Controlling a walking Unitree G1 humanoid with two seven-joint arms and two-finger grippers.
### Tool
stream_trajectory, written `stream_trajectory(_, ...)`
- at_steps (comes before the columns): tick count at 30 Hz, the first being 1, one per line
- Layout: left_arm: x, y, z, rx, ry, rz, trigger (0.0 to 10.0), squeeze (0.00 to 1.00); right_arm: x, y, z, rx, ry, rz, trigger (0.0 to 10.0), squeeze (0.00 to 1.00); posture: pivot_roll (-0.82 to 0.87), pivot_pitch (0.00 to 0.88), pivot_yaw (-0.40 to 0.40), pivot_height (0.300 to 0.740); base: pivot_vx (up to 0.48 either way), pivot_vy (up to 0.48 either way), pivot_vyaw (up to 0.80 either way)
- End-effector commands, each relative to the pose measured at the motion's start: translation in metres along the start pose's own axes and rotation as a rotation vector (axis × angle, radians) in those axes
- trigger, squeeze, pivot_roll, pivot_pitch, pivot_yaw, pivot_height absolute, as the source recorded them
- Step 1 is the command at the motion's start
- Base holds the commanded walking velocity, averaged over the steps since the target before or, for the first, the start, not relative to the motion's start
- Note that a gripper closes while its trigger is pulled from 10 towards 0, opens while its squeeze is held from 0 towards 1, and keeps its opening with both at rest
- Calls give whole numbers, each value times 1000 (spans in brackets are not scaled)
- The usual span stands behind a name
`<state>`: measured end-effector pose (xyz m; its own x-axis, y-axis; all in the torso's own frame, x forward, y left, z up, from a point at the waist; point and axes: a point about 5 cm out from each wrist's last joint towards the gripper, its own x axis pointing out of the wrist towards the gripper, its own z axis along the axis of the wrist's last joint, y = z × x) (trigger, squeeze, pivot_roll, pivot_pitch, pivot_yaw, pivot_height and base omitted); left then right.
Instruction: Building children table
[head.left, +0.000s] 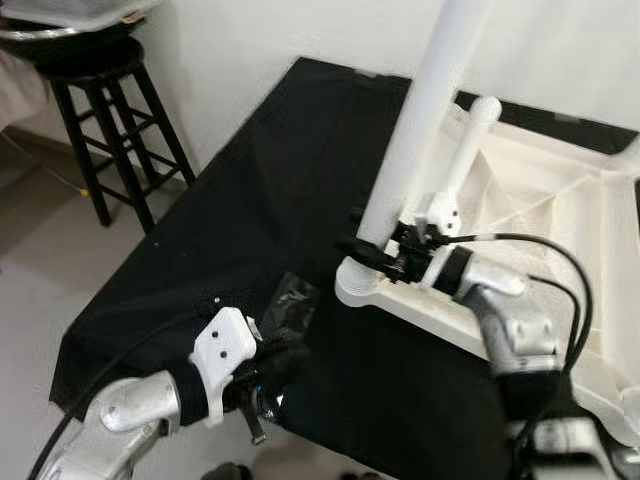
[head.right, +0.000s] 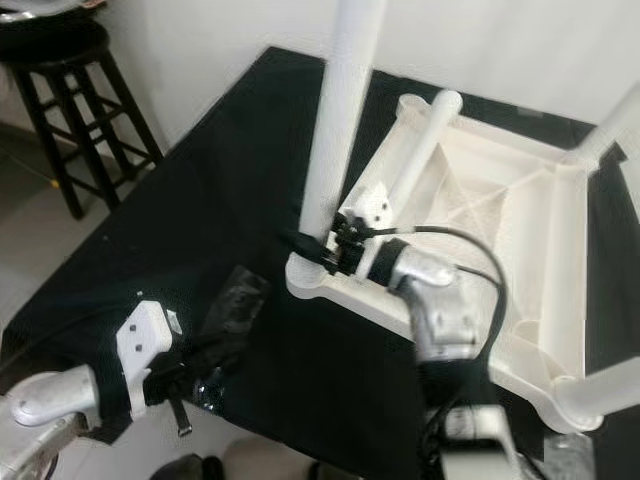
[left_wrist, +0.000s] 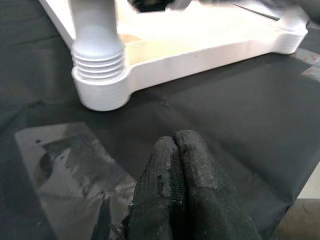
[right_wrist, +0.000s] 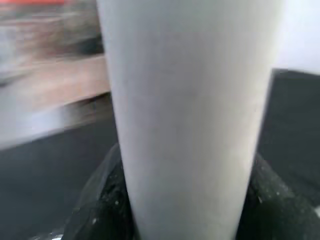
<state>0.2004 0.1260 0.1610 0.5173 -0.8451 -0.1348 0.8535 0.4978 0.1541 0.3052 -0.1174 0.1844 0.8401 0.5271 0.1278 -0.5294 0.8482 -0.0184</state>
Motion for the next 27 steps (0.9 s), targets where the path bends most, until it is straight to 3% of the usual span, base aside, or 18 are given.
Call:
stream_trajectory(1,-3,-2,-1,-6,13,-16,10000,0,-18,0,-28,21,179,-244,0,0,40,194,-70,740,0,0,0)
stream_trajectory(2,-3,-2,-1,-6,13,-16,10000,0,-18,0,-28,21,179,-244,0,0,40,194,-70,740,0,0,0)
stream_trajectory(5,-2,-3,-1,-9,14,-20,10000,0,-17,26,-34,-6,183,-147,0,0,49,189,-69,740,0,0,0)
stream_trajectory(10,-2,-3,-1,-10,15,-21,10000,0,-13,26,-28,0,172,-115,0,0,49,189,-71,740,0,0,0)
stream_trajectory(11,-3,-2,0,-10,13,-18,10000,0,-8,22,-14,17,143,-81,10000,1000,49,193,-71,740,0,0,0)
stream_trajectory(16,-2,-1,0,-7,13,-10,10000,0,-5,13,3,-5,116,95,10000,1000,64,192,-67,740,0,0,0)
stream_trajectory(17,-2,-1,0,-7,13,-9,10000,0,-5,5,10,-34,107,187,10000,596,67,187,-67,740,0,0,0)
stream_trajectory(18,-2,-1,-1,-7,12,-9,10000,0,-5,0,15,-53,102,246,10000,596,67,187,-67,740,0,0,0)
stream_trajectory(19,-2,-1,-1,-7,12,-8,10000,0,-7,-7,23,-75,96,347,10000,0,68,184,-72,740,0,0,0)
stream_trajectory(20,-2,-1,-1,-7,12,-8,10000,0,-7,-7,23,-75,96,347,10000,0,68,184,-72,740,0,0,0)
stream_trajectory(22,0,-1,-1,-7,10,-9,10000,0,-10,-24,30,-157,129,545,10000,0,76,180,-76,740,0,0,0)
stream_trajectory(24,0,-1,-1,-7,10,-8,10000,0,-11,-31,30,-179,149,593,10000,0,78,179,-77,740,0,0,0)
stream_trajectory(27,1,-1,-1,-6,9,-4,10000,0,-10,-41,29,-146,181,671,10000,0,89,175,-78,740,0,0,0)
